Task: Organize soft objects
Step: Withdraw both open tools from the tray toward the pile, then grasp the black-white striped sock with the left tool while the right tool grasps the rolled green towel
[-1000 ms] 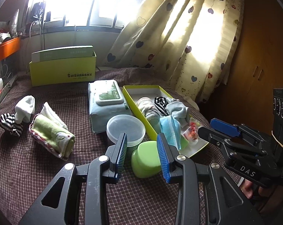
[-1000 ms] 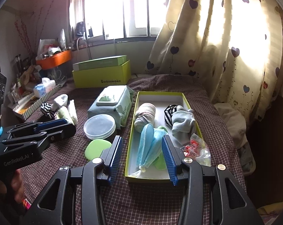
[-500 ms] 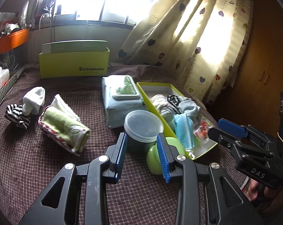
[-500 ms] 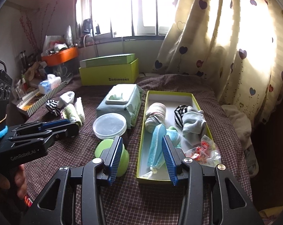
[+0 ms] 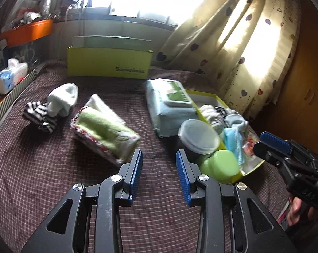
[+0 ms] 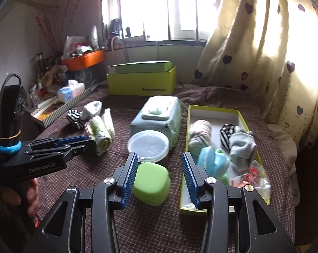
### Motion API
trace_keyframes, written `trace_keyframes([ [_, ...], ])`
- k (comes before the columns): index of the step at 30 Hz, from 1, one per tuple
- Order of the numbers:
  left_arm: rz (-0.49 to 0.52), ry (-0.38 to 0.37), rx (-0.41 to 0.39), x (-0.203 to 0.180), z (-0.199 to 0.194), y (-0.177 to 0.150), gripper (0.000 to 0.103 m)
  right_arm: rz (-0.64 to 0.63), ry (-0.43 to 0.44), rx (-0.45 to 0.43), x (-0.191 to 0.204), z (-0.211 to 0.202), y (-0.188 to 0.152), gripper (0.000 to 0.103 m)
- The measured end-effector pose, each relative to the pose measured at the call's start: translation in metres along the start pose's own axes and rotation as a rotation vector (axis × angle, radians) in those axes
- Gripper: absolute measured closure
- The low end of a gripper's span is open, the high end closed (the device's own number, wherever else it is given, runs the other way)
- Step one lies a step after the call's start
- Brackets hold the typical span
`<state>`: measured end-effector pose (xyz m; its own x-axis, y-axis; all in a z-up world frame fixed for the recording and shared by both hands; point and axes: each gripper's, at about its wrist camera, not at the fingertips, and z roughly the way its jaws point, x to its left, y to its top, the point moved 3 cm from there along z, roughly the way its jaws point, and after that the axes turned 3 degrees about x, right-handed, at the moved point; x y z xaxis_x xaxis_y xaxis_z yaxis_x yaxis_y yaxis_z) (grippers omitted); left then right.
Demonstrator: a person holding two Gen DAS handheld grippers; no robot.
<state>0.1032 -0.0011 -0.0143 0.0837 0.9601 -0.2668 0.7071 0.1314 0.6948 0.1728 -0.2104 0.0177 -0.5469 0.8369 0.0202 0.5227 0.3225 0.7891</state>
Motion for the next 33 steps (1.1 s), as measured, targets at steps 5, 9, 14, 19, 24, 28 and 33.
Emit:
trace_keyframes([
  [5, -0.046, 0.032, 0.018, 0.024, 0.003, -0.006, 0.069, -0.020, 0.043, 0.012, 0.015, 0.012, 0.003, 0.060],
  [9, -0.070, 0.045, 0.002, 0.039, -0.002, -0.004, 0.069, -0.060, 0.077, 0.030, 0.034, 0.023, 0.005, 0.060],
  [14, -0.111, 0.080, -0.016, 0.064, -0.009, 0.000, 0.069, -0.107, 0.110, 0.038, 0.055, 0.036, 0.012, 0.060],
  [19, -0.149, 0.114, -0.021, 0.088, -0.015, 0.001, 0.069, -0.149, 0.157, 0.049, 0.076, 0.052, 0.022, 0.060],
  [24, -0.169, 0.145, -0.022, 0.110, -0.020, 0.002, 0.069, -0.171, 0.196, 0.090, 0.095, 0.080, 0.031, 0.060],
  [28, -0.194, 0.157, -0.034, 0.128, -0.024, 0.006, 0.069, -0.186, 0.198, 0.125, 0.107, 0.101, 0.035, 0.060],
  [33, -0.212, 0.179, -0.037, 0.146, -0.025, 0.016, 0.069, -0.200, 0.167, 0.153, 0.115, 0.123, 0.038, 0.060],
])
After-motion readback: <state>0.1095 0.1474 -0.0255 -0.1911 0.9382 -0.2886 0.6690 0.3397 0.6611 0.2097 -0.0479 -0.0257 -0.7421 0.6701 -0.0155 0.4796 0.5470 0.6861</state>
